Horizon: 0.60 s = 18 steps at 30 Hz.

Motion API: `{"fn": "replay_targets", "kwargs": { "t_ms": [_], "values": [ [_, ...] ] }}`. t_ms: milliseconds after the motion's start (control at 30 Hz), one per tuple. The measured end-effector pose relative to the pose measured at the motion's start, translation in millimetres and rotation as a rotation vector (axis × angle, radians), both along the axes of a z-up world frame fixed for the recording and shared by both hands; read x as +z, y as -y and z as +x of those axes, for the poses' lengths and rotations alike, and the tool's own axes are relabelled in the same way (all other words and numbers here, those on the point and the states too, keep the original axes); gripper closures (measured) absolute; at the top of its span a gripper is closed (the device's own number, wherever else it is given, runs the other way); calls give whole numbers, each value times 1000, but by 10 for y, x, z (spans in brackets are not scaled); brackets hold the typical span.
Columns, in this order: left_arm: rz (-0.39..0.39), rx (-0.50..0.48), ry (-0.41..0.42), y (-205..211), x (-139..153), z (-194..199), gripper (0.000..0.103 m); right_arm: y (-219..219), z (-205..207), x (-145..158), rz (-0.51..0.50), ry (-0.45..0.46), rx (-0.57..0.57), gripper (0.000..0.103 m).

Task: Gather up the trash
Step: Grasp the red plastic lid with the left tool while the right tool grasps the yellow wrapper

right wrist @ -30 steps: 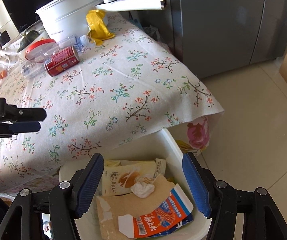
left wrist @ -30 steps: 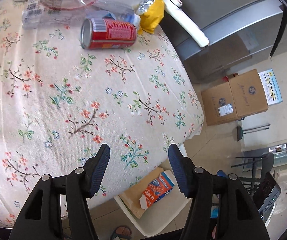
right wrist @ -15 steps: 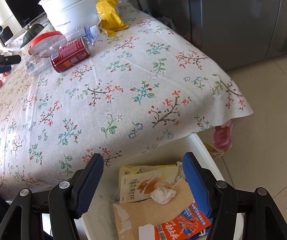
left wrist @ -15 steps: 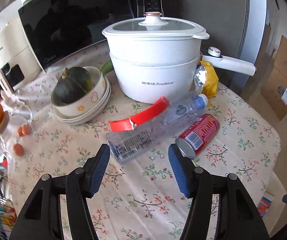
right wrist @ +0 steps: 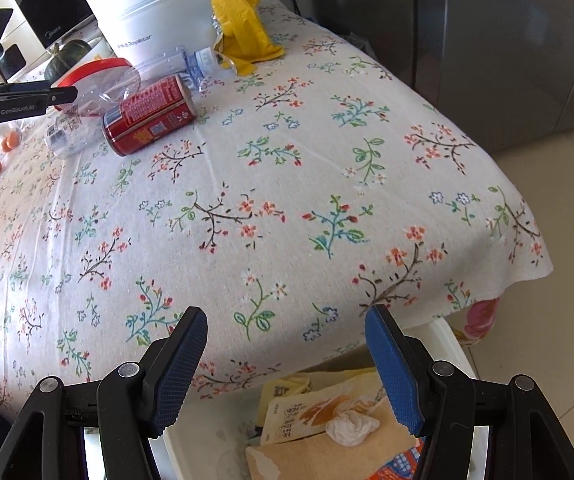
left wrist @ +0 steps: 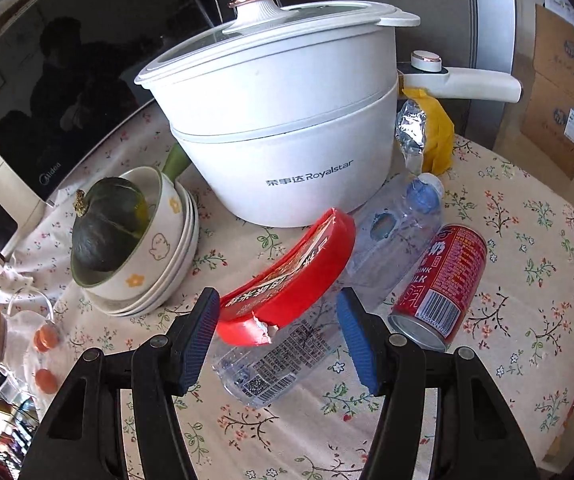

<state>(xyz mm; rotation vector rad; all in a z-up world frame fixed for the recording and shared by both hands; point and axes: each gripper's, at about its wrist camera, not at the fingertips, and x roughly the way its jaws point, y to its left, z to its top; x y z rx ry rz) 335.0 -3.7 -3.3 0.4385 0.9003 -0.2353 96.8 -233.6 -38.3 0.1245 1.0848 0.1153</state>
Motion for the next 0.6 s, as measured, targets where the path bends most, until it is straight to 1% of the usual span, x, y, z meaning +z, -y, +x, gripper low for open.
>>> {"fn": "replay_targets", "kwargs": {
  "t_ms": [133, 200, 233, 300, 333, 367, 400, 500, 567, 600],
  "values": [
    [8, -10, 7, 62, -42, 56, 41, -31, 344, 90, 38, 36, -15, 33],
    [-5, 1, -3, 44, -52, 87, 47, -47, 590, 181, 63, 73, -17, 33],
    [-16, 8, -11, 28, -54, 100, 52, -50, 732, 225, 67, 97, -20, 32],
    [-41, 9, -21, -4, -45, 108, 57, -59, 1022, 270, 85, 130, -25, 26],
    [-53, 3, -23, -15, -41, 103, 61, -57, 1181, 269, 98, 137, -33, 25],
    [-62, -2, -28, -23, -38, 95, 64, -56, 1333, 261, 106, 140, -46, 25],
    [-68, -2, -35, -33, -39, 101, 66, -57, 1486, 244, 113, 139, -60, 25],
    [-91, 20, -47, -86, -32, 127, 73, -112, 1894, 195, 123, 133, -83, 25],
    [-122, 44, -57, -135, -12, 134, 79, -175, 2115, 158, 110, 122, -90, 25],
    [-134, 50, -57, -157, 6, 138, 81, -213, 2215, 144, 103, 119, -89, 25]
  ]
}}
